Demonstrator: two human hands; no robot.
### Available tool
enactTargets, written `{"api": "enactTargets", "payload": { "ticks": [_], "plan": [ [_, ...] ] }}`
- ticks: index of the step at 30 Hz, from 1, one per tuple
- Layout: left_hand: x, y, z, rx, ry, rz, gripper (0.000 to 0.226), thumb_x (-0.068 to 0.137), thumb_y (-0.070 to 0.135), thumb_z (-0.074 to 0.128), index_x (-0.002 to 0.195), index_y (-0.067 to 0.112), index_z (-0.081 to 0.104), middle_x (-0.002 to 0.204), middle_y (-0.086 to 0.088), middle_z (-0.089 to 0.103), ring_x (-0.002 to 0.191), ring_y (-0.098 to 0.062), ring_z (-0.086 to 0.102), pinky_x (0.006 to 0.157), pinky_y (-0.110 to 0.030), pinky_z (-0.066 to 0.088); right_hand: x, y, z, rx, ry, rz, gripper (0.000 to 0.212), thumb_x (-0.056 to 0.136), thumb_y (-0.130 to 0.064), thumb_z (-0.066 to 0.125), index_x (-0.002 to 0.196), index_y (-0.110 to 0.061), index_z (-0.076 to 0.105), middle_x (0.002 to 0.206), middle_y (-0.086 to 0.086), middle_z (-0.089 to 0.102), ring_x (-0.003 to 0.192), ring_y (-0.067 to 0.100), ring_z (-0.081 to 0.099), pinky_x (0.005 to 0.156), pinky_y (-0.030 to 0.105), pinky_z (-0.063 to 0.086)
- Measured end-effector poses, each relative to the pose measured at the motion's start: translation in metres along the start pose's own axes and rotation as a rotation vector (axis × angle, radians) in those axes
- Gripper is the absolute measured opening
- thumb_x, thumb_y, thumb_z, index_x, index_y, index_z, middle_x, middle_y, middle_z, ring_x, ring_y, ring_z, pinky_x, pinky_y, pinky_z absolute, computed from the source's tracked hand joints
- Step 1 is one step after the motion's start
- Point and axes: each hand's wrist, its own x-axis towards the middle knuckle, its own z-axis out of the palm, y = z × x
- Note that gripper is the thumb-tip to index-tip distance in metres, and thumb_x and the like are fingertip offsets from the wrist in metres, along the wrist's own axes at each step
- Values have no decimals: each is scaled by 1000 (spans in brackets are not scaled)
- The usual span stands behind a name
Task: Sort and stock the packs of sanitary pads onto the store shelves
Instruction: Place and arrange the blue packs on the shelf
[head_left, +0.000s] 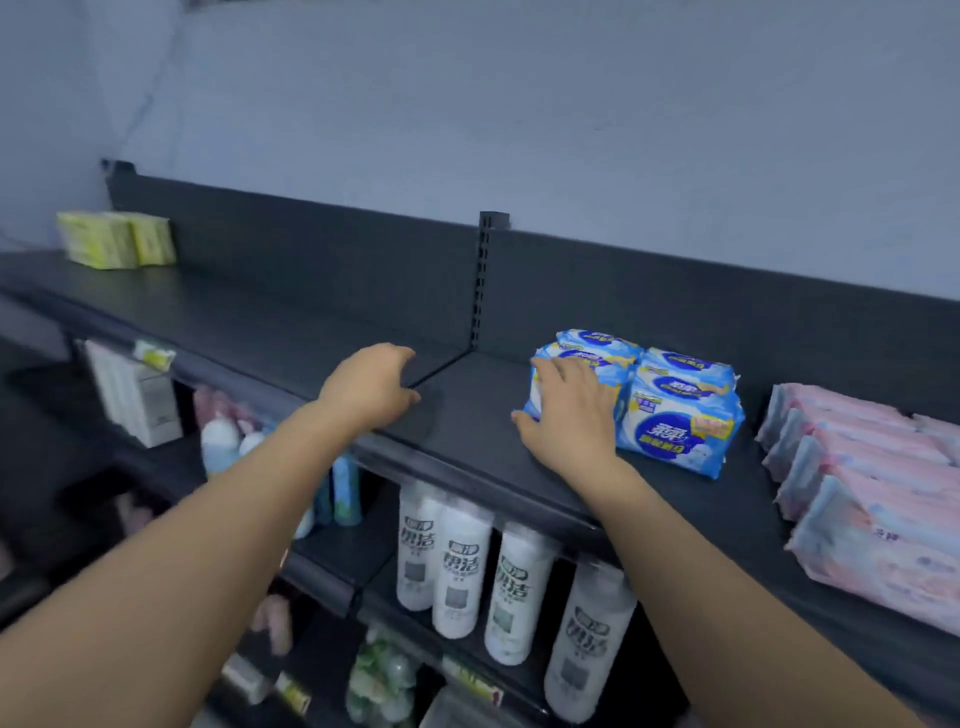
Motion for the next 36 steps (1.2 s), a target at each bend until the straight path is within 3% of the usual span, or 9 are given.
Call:
{"api": "enactTargets", "payload": {
  "ticks": [3,9,14,22,26,31,36],
  "plan": [
    [-32,-39,-23,137,66,-88,51,88,30,65,133,10,51,136,-10,52,125,-29,48,100,-40,42,0,-45,8,31,-90,-127,60,87,-39,63,139,-18,42,140,5,45,136,26,32,109,39,29],
    [-103,-112,-70,337,127,-254,40,89,26,61,126,13,54,127,-9,57,116,-30,53,91,-38,46,-1,-143,22,69,-250,-353,54,91,-40,59,137,-18,43,137,7,47,131,29,37,101,40,35],
    [-157,-180,-104,449,101,-414,46,87,28,61,128,10,53,131,-8,55,119,-28,52,95,-40,45,-11,-228,40,64,-333,-486,51,89,-43,59,131,-17,45,132,8,49,126,30,41,97,39,37],
    [-236,-298,-158,516,62,-643,32,90,26,59,119,13,52,120,-5,56,107,-28,56,78,-38,50,-22,-379,74,107,-408,-666,53,88,-45,60,131,-17,48,129,9,52,121,31,46,93,39,41],
    [-265,-357,-184,563,52,-724,29,92,22,57,119,14,53,118,-5,57,104,-26,57,80,-40,53,-22,-455,91,142,-428,-734,52,89,-43,59,133,-17,45,129,9,51,123,30,44,95,39,41],
    [-298,-426,-215,608,34,-798,43,91,32,59,130,16,49,128,-5,55,116,-27,54,89,-38,49,-27,-547,110,189,-426,-796,56,90,-43,59,138,-18,43,133,9,49,126,30,42,97,40,40],
    [-328,-482,-240,618,33,-871,43,90,27,57,131,14,49,125,-6,56,115,-26,54,87,-37,49,-38,-626,127,201,-438,-869,52,90,-43,60,132,-17,45,131,10,50,124,29,42,95,40,40]
  ]
}}
